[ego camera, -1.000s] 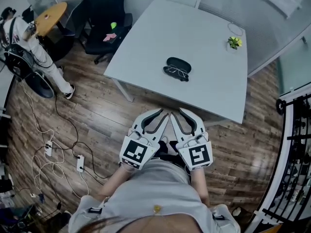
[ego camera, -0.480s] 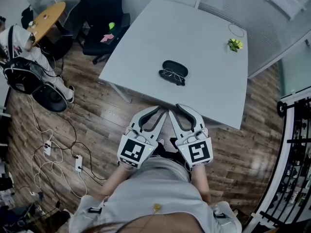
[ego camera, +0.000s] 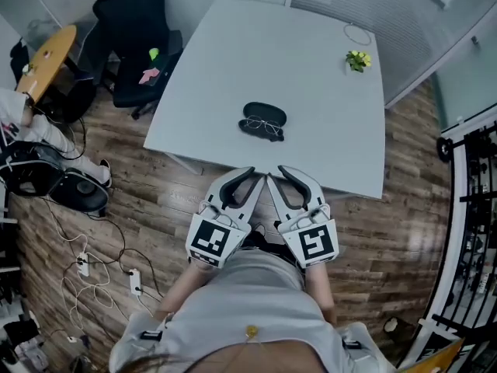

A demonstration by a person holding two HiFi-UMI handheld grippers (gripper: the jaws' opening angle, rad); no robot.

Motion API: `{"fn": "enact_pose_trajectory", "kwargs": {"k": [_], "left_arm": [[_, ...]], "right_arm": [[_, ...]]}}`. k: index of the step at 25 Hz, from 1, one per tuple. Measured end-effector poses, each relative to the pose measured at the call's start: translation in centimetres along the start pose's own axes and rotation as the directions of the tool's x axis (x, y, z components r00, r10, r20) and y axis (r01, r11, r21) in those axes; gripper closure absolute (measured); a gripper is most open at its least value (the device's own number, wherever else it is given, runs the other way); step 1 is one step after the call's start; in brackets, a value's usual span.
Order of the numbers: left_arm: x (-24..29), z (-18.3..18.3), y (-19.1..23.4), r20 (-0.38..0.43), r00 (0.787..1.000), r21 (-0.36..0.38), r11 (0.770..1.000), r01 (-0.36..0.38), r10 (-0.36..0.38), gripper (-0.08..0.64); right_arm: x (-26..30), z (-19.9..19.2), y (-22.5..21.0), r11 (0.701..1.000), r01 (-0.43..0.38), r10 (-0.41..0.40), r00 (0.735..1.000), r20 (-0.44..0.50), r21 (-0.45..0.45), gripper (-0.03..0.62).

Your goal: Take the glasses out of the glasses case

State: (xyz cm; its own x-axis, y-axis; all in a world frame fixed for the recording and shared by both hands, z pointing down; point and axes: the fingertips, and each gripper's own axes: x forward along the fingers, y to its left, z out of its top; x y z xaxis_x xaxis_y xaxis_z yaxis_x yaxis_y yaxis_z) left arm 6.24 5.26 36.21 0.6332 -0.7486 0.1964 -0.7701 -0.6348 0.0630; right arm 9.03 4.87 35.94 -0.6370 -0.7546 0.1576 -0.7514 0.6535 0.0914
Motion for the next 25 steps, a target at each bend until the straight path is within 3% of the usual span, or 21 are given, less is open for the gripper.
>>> {"fn": "enact_pose_trajectory", "kwargs": {"k": [10, 25], "left_arm": [[5.5, 1.4, 5.1, -0.019, 0.987, 0.038, 0.986, 0.160, -0.160, 0.471], [10.6, 2.2, 12.5, -0.038, 0.956, 0.059, 0.955, 0.292, -0.290, 0.471]], "right_arm": [[5.6, 0.2, -4.3, 0.988, 0.151, -0.150, 0.988, -0.032, 0.023, 0.505], [13.3, -0.4, -7.9, 0.961, 0.276, -0.275, 0.956, -0.099, 0.005, 0.505]]}}
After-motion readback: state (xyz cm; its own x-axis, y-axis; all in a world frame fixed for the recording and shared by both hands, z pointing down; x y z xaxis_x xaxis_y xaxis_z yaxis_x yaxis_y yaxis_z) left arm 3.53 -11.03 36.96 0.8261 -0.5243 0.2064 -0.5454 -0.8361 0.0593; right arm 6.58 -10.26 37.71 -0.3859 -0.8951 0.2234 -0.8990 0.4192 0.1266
